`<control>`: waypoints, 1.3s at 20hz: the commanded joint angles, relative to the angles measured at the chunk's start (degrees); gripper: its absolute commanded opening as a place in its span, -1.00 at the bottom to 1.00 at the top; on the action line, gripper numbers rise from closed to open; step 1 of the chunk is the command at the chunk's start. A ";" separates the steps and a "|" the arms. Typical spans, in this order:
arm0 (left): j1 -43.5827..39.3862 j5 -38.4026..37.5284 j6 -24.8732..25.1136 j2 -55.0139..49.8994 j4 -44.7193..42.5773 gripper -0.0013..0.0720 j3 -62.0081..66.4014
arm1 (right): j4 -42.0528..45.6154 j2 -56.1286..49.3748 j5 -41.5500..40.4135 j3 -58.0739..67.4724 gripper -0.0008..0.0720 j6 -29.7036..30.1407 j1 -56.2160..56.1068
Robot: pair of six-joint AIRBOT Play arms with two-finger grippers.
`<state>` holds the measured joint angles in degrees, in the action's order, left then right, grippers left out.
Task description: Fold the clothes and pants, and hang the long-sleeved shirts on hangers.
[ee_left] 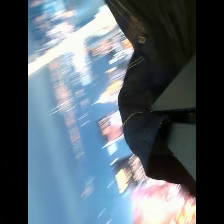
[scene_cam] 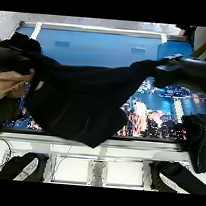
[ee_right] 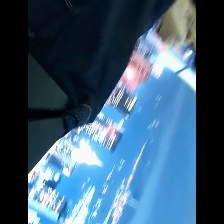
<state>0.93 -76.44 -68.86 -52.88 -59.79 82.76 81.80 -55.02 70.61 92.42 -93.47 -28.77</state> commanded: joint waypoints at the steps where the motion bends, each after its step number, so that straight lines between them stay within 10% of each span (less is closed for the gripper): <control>1: -3.93 -0.46 -0.70 -14.91 -5.86 -0.87 0.22 | 0.66 -12.76 -2.23 0.44 -0.95 3.15 3.67; 8: -1.55 26.14 -9.46 -40.11 -13.46 -0.87 0.35 | -4.59 -37.48 -16.28 0.42 -0.95 4.15 14.78; 12: -1.44 28.92 -9.64 -41.31 -13.77 -0.87 0.37 | -6.71 -39.82 -12.24 0.42 -0.95 11.69 14.23; 17: 1.36 20.94 -6.88 -33.31 -13.94 -0.87 0.44 | -6.99 -34.56 2.21 -1.90 -0.95 15.19 8.04; 26: 8.66 -5.70 -2.62 -27.02 -22.75 -0.87 -4.31 | -20.33 -29.00 -11.63 -23.89 -0.95 12.55 -15.67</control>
<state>7.22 -74.54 -72.58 -81.58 -78.70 80.38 67.72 -84.64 64.97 73.76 -80.42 -37.28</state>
